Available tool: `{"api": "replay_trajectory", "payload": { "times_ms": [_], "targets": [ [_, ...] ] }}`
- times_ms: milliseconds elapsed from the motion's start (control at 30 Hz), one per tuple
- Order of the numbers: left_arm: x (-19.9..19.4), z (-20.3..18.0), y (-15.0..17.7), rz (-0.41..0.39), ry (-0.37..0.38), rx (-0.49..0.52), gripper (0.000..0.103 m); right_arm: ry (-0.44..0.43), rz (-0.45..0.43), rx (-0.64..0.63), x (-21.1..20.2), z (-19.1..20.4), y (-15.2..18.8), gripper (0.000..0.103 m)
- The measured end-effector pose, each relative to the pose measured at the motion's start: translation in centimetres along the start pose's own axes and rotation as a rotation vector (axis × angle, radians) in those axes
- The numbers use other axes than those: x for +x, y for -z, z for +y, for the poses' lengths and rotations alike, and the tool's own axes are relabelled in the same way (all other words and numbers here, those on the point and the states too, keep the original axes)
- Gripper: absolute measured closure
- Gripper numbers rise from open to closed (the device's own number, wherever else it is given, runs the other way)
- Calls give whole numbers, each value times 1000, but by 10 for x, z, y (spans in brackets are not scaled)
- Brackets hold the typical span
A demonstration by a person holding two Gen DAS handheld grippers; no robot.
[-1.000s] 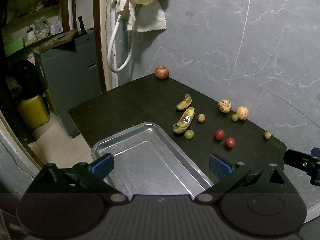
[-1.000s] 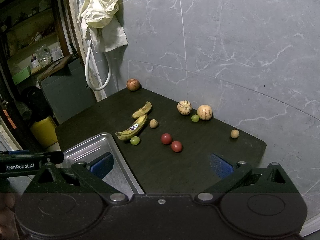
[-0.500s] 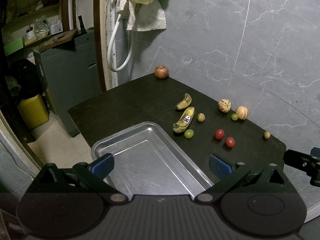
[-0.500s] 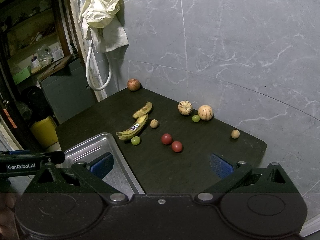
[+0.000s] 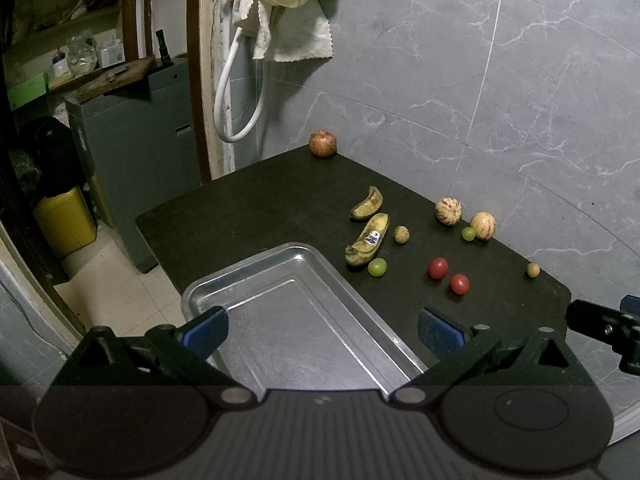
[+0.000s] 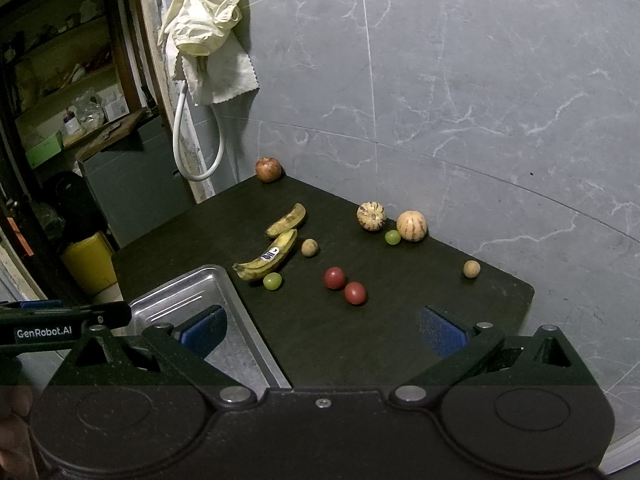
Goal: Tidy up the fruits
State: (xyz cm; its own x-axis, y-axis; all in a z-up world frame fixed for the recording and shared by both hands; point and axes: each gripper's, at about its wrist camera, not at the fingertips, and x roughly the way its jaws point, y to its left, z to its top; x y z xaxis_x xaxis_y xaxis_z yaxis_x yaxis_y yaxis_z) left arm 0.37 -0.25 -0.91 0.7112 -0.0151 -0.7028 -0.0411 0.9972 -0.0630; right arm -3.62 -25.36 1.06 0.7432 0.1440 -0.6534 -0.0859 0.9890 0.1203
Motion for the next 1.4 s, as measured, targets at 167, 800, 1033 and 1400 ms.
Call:
{"api": "replay_trajectory", "payload": {
  "times_ms": [167, 800, 1033, 1400],
  "targets": [
    [0, 0, 0, 1, -1, 0, 0, 0, 0, -1, 0, 0, 1, 1],
    [4, 11, -4, 0, 60, 20, 0, 43, -18, 17, -6, 16, 3, 1],
    [5, 28, -3, 9, 108, 43, 0, 89, -32, 29, -13, 33, 9, 1],
    [10, 41, 8, -19, 244, 137, 0, 168, -128, 71, -50, 45, 27, 1]
  ]
}}
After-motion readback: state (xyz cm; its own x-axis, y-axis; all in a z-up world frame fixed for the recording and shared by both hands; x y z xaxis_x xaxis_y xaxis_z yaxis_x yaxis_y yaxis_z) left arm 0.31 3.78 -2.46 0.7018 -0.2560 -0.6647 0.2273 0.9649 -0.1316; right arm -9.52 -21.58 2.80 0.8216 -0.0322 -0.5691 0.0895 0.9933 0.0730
